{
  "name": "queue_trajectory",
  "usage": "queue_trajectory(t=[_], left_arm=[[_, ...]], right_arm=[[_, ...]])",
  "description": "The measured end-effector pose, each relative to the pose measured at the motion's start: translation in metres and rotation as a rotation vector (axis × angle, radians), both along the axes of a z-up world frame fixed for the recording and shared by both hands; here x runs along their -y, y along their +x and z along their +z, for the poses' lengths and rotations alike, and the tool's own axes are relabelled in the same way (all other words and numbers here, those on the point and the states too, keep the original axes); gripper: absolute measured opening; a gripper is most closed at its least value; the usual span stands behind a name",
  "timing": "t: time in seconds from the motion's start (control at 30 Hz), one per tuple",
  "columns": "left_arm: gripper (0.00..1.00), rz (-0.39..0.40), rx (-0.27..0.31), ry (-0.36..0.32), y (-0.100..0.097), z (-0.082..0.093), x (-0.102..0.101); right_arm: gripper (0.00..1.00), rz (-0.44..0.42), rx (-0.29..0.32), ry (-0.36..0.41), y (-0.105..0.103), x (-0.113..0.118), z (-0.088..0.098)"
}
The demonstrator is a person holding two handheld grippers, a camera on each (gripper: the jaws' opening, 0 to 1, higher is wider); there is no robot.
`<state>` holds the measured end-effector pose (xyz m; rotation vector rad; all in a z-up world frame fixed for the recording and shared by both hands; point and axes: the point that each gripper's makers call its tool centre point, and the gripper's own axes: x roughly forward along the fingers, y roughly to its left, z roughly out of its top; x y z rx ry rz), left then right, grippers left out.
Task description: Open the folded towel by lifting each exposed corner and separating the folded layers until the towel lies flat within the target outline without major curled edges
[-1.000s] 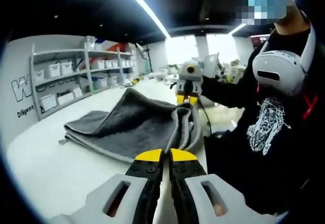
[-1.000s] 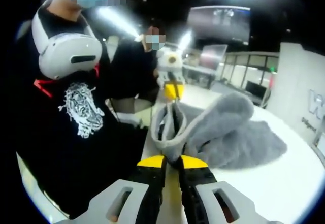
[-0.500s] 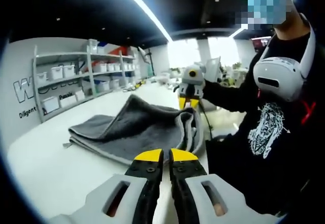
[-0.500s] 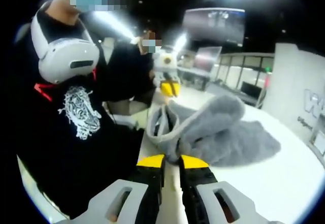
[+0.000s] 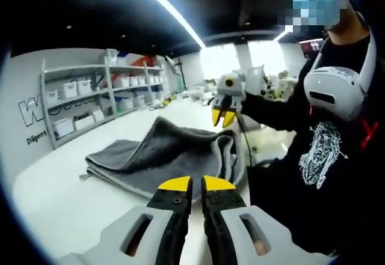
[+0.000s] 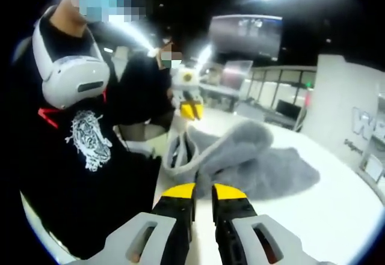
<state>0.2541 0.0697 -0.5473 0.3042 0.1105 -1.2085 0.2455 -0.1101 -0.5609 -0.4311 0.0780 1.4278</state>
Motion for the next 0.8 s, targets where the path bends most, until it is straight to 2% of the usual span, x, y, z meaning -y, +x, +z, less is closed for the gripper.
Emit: queue_trajectory(t=[0.07, 0.17, 0.23, 0.3, 0.4, 0.47, 0.5, 0.53, 0.57, 0.6, 0.63, 0.67, 0.7, 0.73, 0.77, 0.8], left_arm=[[0.05, 0.012, -0.013, -0.016, 0.003, 0.003, 0.002], [0.07, 0.112, -0.094, -0.060, 0.023, 0.004, 0.002], [0.08, 0.116, -0.137, -0.082, 0.029, 0.004, 0.005], [0.10, 0.133, -0.141, -0.087, 0.035, 0.004, 0.005], [0.21, 0.174, -0.138, -0.096, 0.046, 0.004, 0.005], [0.29, 0.186, -0.159, -0.112, 0.049, 0.005, 0.003], [0.36, 0.195, -0.170, -0.123, 0.051, 0.006, 0.003], [0.54, 0.204, -0.169, -0.135, 0.053, 0.007, 0.002], [0.75, 0.222, -0.159, -0.160, 0.057, 0.009, 0.003], [0.99, 0.237, -0.154, -0.174, 0.060, 0.010, 0.003], [0.99, 0.253, -0.150, -0.164, 0.061, 0.008, 0.001], [1.00, 0.305, -0.140, -0.128, 0.069, 0.003, -0.006], [1.00, 0.340, -0.137, -0.116, 0.075, 0.001, -0.011], [1.00, 0.369, -0.133, -0.094, 0.080, -0.003, -0.016], [1.00, 0.385, -0.127, -0.089, 0.084, -0.005, -0.018], [1.00, 0.398, -0.128, -0.090, 0.086, -0.004, -0.023]], right_arm=[[0.07, -0.008, 0.007, 0.004, 0.002, -0.002, 0.002], [0.05, -0.037, 0.009, 0.027, 0.012, -0.004, 0.009], [0.04, -0.051, 0.006, 0.037, 0.016, -0.005, 0.012], [0.04, -0.060, 0.005, 0.050, 0.018, -0.006, 0.015], [0.04, -0.061, 0.001, 0.059, 0.019, -0.007, 0.017], [0.05, -0.063, 0.000, 0.057, 0.019, -0.006, 0.016], [0.08, -0.064, -0.002, 0.055, 0.019, -0.006, 0.016], [0.13, -0.070, -0.003, 0.055, 0.021, -0.005, 0.015], [0.25, -0.124, -0.020, 0.097, 0.030, -0.004, 0.019], [0.51, -0.175, -0.042, 0.146, 0.039, -0.003, 0.025], [0.76, -0.211, -0.054, 0.211, 0.048, -0.003, 0.033], [1.00, -0.240, -0.058, 0.273, 0.054, -0.002, 0.041], [0.91, -0.218, -0.061, 0.249, 0.052, 0.001, 0.038], [0.97, -0.261, -0.082, 0.274, 0.058, 0.005, 0.040], [0.98, -0.276, -0.095, 0.317, 0.062, 0.005, 0.046], [1.00, -0.276, -0.085, 0.317, 0.063, 0.008, 0.046]])
